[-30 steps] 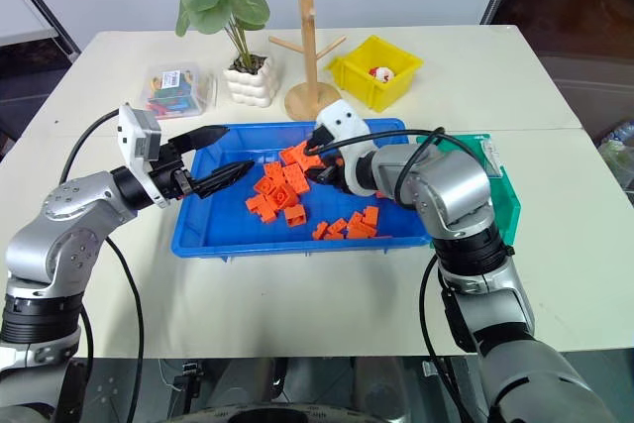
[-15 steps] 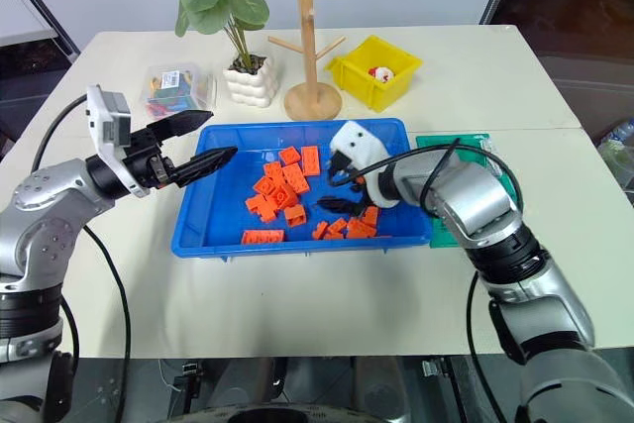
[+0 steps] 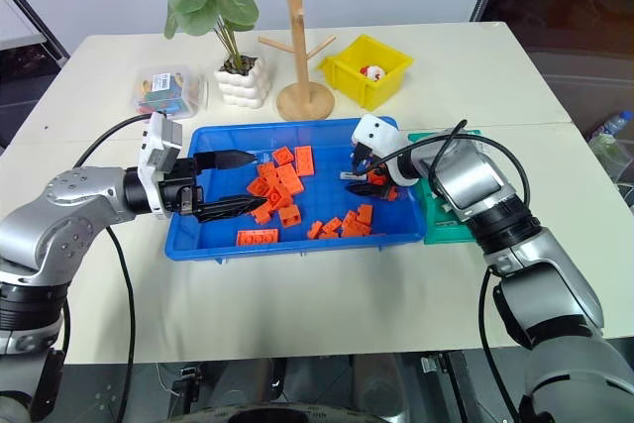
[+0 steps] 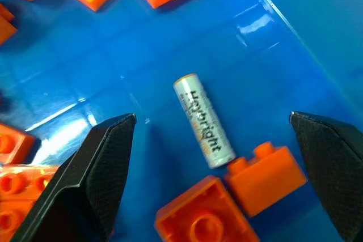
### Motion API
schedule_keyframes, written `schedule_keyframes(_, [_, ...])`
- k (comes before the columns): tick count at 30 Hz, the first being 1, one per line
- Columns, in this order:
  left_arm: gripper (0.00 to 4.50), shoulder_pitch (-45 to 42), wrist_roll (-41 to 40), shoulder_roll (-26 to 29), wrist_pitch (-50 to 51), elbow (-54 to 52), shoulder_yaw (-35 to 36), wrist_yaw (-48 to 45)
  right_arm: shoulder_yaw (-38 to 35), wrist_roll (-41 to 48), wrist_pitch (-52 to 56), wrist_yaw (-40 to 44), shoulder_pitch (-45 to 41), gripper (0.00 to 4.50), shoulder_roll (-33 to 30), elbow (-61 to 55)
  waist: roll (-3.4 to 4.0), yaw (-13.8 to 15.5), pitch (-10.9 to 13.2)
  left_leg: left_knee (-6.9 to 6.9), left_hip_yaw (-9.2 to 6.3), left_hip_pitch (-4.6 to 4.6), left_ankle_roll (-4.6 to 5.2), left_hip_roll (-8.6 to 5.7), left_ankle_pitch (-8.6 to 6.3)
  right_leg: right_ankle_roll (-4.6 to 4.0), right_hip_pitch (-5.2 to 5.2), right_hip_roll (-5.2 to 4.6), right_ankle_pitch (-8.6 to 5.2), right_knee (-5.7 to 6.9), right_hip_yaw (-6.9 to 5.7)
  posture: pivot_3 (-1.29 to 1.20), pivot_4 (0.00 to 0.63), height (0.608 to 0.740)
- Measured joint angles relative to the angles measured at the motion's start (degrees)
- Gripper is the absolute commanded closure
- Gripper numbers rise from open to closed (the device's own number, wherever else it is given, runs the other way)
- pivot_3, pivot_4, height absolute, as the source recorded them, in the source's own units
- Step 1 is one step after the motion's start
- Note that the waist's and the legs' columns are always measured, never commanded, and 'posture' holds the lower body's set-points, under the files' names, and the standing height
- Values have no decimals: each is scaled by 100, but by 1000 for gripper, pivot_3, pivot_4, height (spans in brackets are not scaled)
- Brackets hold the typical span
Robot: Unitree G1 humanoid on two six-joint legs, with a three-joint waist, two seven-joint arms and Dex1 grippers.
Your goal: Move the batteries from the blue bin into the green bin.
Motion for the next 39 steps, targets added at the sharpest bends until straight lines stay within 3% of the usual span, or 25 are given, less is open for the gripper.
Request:
schedule_keyframes(6, [0,30,63,2,-1,-17,6,18,69,-364,-460,326,-161,45,295,641,0,4,0,0,0,-1,0,0,0,0,0,0,0,0,0,0,150,740])
schedule_keyframes(16, [0,225,64,0,-4,-138,118,124,35,-474,-376,878,-199,4464,421,794,0,3,0,0,-1,0,0,0,0,0,0,0,0,0,0,0,150,740])
schedule_keyframes(24, [0,-35,-421,-543,110,-53,380,404,-579,-493,2,552,-766,4465,443,803,3,10,2,2,-2,-4,-2,-1,1,0,-4,-1,1,2,0,0,150,740])
schedule_keyframes(30, [0,-373,-428,-628,127,299,329,291,-1464,-229,858,562,-1087,4465,-499,-147,2,38,2,-3,-1,-6,-1,-2,0,0,-4,-1,1,-2,0,0,150,740])
schedule_keyframes(39, [0,-783,-123,-712,-36,889,-43,-191,-2192,235,2214,558,575,4465,-1825,-1906,4,-7,3,1,5,-3,0,-1,0,1,-3,-2,0,1,1,0,150,740])
